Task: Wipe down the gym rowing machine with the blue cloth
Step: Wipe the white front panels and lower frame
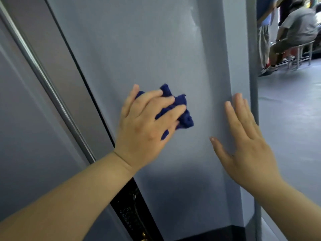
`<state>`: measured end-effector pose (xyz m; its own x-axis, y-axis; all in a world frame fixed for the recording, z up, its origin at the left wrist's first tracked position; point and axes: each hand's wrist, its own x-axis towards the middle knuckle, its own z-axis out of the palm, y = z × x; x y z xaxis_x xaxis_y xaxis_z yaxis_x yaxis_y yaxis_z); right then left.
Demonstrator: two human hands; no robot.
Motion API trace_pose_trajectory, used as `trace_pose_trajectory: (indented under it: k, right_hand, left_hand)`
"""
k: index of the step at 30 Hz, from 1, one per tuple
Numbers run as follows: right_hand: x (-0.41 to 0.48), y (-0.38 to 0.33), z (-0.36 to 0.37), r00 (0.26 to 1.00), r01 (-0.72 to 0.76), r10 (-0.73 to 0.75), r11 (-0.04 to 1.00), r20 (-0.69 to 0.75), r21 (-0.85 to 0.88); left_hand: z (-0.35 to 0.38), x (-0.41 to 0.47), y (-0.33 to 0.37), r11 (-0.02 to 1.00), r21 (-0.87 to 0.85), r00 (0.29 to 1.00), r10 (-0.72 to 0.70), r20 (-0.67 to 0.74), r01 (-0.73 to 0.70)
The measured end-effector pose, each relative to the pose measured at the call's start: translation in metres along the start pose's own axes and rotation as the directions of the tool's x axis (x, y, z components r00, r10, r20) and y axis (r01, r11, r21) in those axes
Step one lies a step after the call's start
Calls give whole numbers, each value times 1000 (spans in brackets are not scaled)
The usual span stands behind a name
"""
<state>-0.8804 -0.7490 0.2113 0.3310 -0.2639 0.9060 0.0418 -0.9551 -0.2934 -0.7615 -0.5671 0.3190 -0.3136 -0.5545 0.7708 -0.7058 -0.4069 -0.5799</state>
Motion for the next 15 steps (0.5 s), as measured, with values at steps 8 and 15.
trace_pose_trajectory:
  k: [8, 15]
  right_hand:
    - [-16, 28, -5, 998, 54, -54, 998, 40, 18]
    - [-15, 28, -6, 997, 30, -37, 994, 61, 103]
  left_hand:
    - [11, -27, 34, 944, -87, 926, 328, 187, -317]
    - [33, 9, 56, 995, -36, 994, 96, 58, -94]
